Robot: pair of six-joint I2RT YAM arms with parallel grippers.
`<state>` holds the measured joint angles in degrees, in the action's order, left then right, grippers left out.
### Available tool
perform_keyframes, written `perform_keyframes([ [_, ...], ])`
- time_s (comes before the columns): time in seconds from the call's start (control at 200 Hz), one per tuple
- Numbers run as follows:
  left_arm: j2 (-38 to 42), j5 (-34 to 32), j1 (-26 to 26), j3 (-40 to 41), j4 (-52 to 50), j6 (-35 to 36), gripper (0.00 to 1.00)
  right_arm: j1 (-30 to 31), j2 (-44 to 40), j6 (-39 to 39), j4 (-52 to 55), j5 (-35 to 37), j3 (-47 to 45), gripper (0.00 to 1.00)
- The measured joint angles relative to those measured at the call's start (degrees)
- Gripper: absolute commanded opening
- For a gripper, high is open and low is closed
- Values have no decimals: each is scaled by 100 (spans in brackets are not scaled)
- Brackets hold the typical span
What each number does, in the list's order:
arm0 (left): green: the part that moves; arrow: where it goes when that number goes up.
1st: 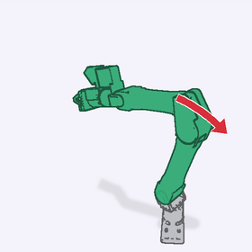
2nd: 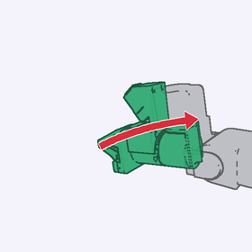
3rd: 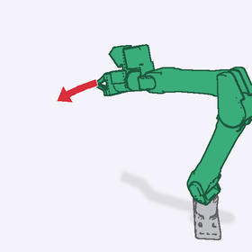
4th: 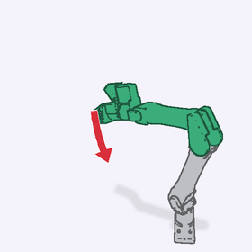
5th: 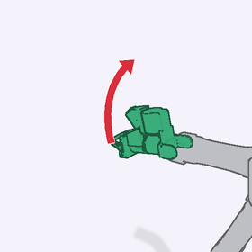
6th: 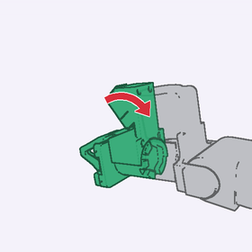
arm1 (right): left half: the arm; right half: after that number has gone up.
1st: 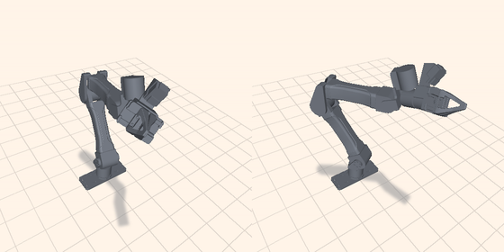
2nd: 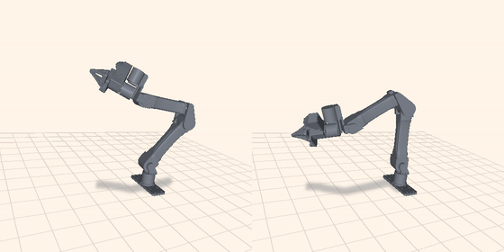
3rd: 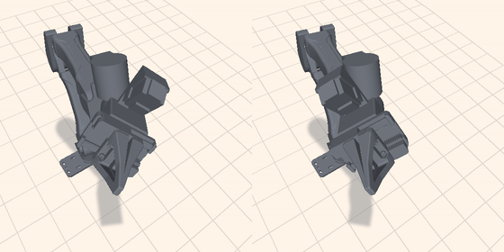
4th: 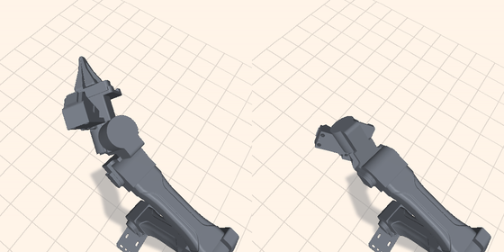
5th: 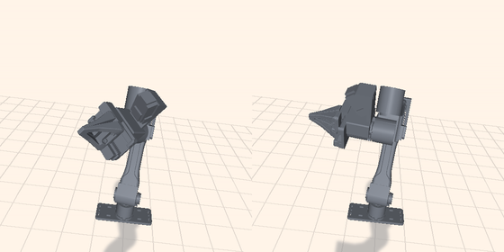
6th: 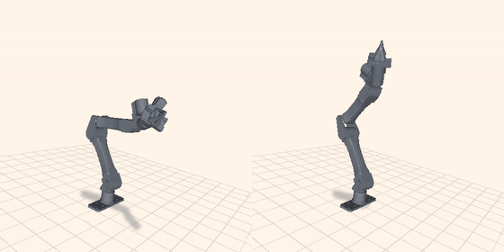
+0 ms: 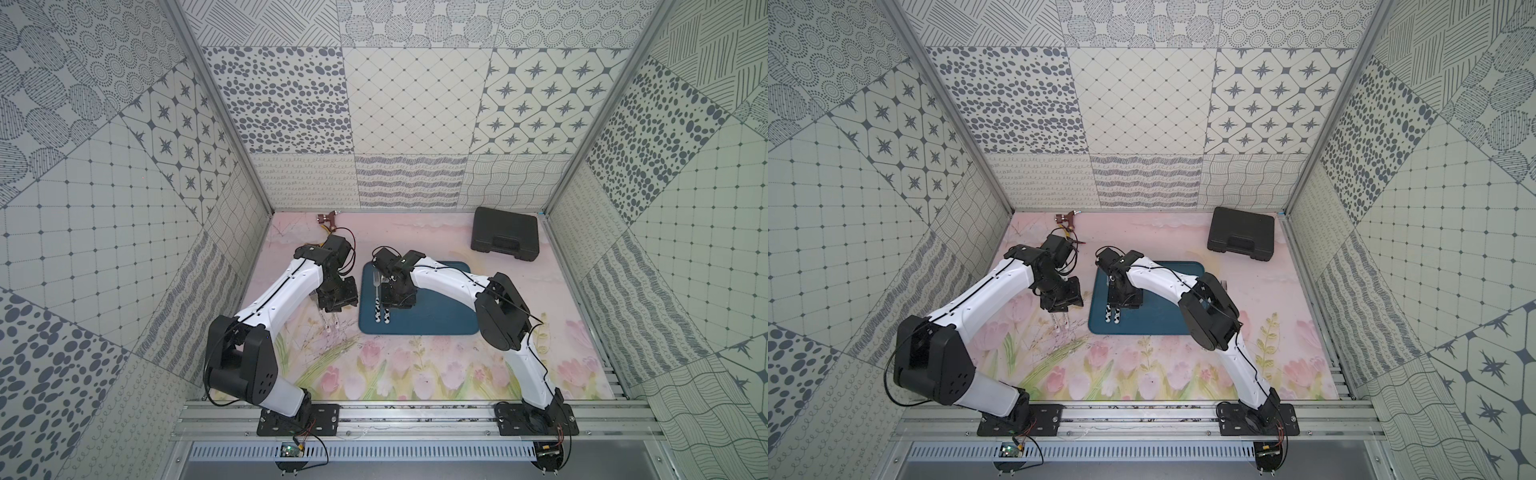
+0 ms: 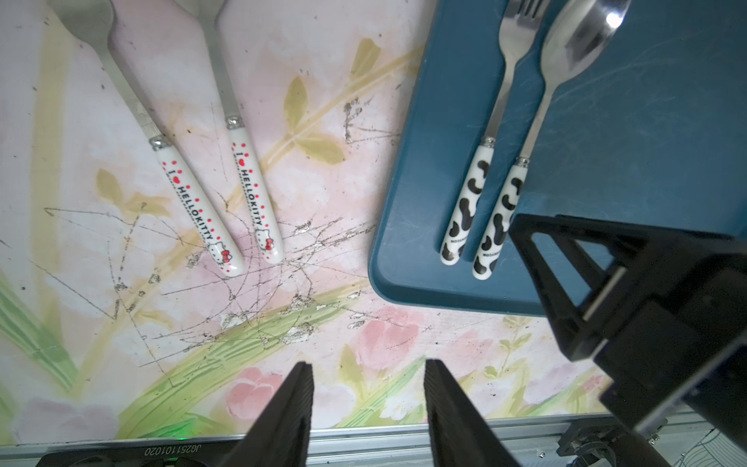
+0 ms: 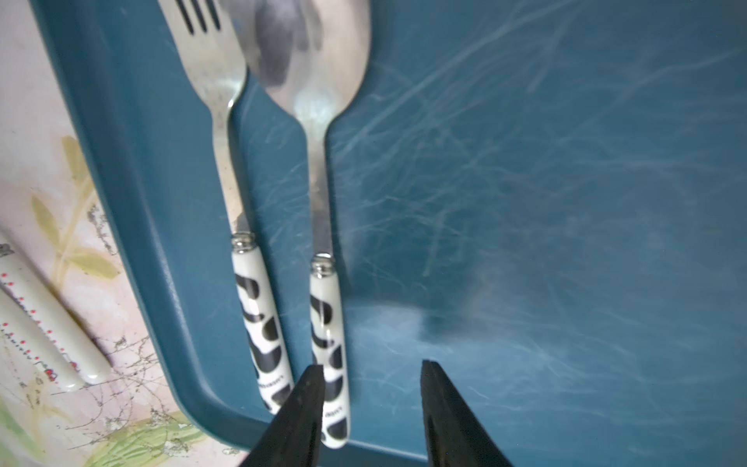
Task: Set the spoon and fork side by side
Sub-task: Place the spoon on the tray, then pick up the fork at the center of the board.
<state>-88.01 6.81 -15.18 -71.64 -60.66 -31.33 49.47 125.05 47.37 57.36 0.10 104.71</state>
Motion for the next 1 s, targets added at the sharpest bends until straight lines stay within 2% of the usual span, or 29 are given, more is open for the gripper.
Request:
perform_keyframes([
  [0.08,2,-9,0,-28,4,-2,51,-70,-533,-33,55,289,-341,45],
  [0.235,-15,-85,31,-66,-2,-44,50,-402,-1825,-168,11,739,-1202,38],
  [0.295,-50,-107,39,-68,-2,-61,50,-723,-2332,-254,-90,833,-1690,32],
  [0.395,-103,-127,66,-68,-4,-109,50,-1471,-2903,-428,-190,955,-2557,28],
  [0.535,-197,-131,68,-98,-11,-181,49,-2354,-3016,-688,-192,1047,-3381,30],
  [0.745,-481,-129,68,-280,-22,-238,49,-2719,-3012,-946,-315,922,-3845,32],
  [1.001,-710,-131,68,-391,-24,-280,49,-3436,-3145,-1086,-422,887,-4216,34],
])
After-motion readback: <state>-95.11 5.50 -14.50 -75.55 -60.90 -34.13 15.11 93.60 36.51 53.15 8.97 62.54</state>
